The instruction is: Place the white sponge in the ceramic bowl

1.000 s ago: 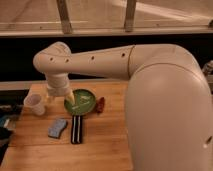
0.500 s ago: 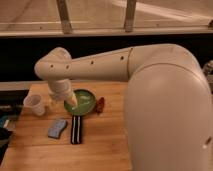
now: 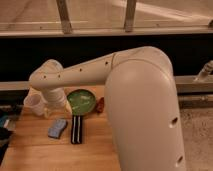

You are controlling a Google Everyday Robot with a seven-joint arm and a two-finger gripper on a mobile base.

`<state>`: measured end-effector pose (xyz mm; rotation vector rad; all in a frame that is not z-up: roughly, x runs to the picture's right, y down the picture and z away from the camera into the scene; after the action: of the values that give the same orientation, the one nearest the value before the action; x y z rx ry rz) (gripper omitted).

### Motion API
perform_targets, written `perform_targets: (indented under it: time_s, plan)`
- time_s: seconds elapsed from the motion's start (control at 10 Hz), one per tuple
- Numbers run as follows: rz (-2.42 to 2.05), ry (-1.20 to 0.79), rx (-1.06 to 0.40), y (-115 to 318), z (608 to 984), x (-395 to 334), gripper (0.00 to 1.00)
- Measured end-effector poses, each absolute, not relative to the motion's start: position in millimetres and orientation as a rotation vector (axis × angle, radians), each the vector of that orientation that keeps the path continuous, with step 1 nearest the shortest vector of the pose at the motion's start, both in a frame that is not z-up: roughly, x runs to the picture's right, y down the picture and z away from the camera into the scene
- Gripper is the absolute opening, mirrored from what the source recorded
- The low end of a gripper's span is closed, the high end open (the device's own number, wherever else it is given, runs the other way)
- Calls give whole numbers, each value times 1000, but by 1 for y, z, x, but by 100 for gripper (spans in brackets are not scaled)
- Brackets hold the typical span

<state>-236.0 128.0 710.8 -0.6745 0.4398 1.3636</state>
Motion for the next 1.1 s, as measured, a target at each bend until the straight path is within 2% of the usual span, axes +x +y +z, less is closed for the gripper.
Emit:
perform_targets:
  time_s: [0.6, 1.1]
  plan:
    - [1317, 474, -728, 167, 735, -290, 65]
    - [1287, 585, -730, 192, 772, -289, 65]
